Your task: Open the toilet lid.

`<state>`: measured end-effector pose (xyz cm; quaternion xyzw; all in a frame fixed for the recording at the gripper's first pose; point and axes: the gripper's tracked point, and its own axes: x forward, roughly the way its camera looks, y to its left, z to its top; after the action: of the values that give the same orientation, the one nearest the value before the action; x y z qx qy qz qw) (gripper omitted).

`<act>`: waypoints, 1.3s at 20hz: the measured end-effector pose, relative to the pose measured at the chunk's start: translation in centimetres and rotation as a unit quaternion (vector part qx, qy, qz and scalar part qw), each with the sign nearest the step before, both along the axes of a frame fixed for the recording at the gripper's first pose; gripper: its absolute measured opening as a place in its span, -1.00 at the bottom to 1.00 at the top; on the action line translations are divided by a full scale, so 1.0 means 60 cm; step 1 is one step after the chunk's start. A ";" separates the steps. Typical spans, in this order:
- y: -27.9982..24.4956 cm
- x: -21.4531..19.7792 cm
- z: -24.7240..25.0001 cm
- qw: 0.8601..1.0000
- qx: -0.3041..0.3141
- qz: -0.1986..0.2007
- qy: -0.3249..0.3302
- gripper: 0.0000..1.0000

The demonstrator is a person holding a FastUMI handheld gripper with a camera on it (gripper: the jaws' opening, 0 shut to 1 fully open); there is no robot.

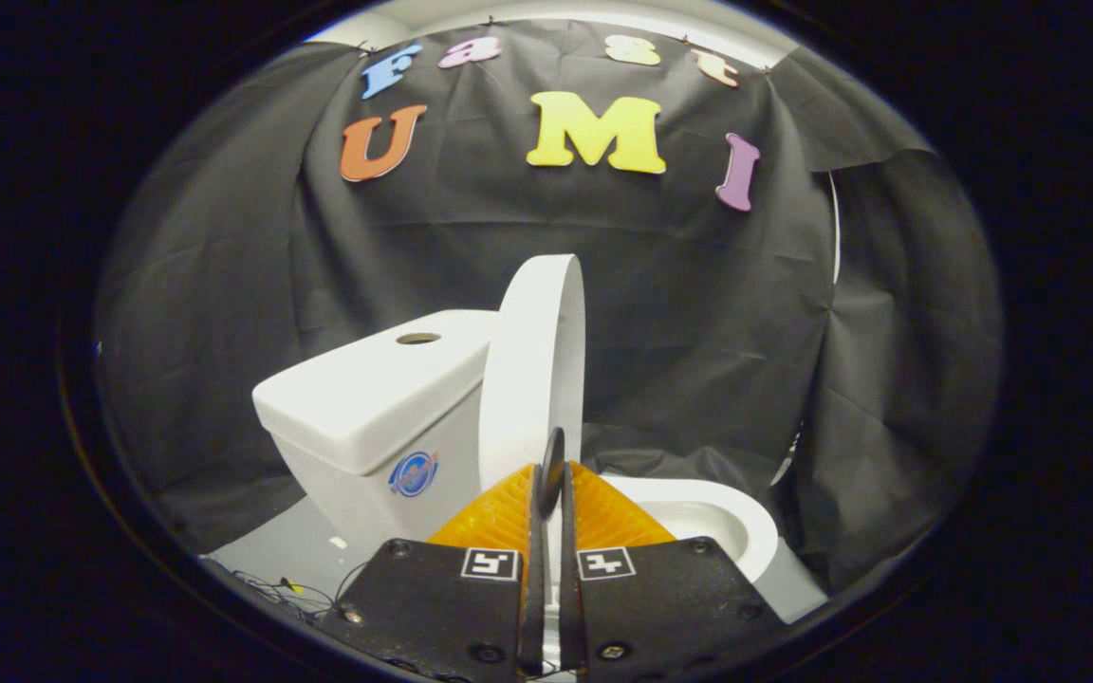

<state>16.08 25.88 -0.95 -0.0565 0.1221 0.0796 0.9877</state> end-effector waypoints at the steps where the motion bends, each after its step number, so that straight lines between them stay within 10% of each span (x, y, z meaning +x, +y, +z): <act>1: 0.010 0.001 0.000 1.000 -0.002 0.004 0.001 -0.81; 11: 0.050 -0.007 -0.010 0.998 -0.021 0.062 0.017 -0.61; 13: 0.056 -0.024 0.001 0.995 -0.010 0.097 0.003 -0.43; 17: 0.003 -0.062 0.046 0.994 0.004 0.081 -0.070 0.75; 26: -0.200 -0.176 0.099 0.988 0.056 0.026 -0.140 0.97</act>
<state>5.52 13.85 5.01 -0.0153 -0.0234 0.1032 0.9943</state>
